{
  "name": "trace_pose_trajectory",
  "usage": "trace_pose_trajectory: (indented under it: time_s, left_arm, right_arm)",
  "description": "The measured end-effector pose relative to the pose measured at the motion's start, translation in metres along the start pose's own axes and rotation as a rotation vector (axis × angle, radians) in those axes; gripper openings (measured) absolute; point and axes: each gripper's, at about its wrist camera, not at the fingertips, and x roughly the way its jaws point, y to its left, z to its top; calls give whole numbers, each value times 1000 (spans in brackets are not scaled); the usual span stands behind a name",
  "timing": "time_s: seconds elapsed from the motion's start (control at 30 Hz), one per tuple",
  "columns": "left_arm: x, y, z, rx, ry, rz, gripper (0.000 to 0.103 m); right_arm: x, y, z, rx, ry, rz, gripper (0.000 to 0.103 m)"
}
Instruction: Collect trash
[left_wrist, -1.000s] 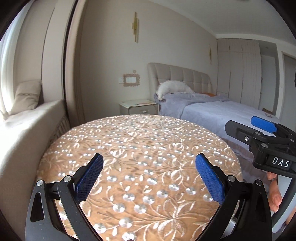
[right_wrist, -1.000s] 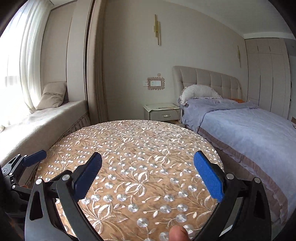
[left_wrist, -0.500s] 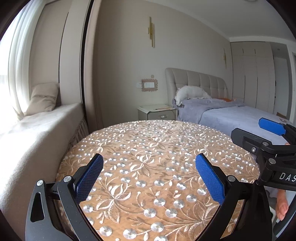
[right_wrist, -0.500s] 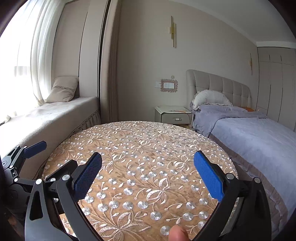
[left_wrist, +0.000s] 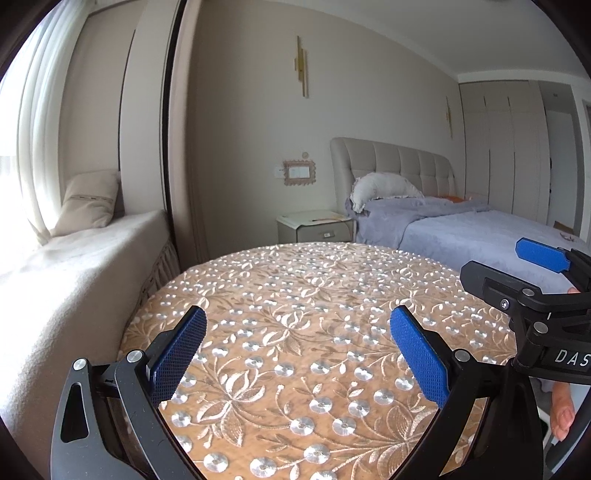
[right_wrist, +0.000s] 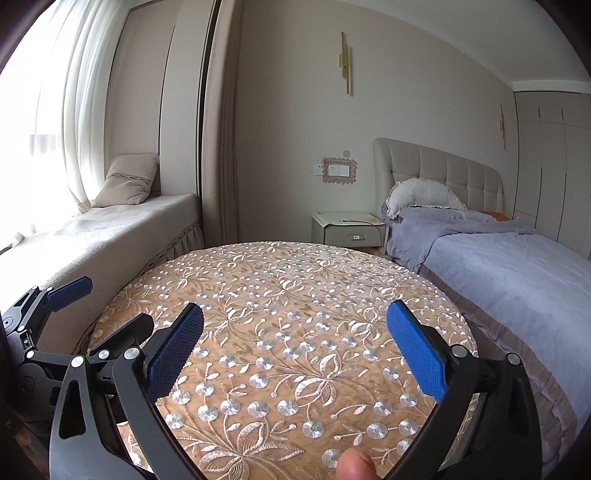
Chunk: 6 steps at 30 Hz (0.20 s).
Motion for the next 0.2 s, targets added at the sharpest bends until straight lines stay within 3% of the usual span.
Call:
trace_pose_trajectory:
  time_s: [0.2]
  left_arm:
    - [2, -4, 5, 10, 2, 16, 98]
  right_arm:
    - [1, -2, 0, 22, 0, 1, 99]
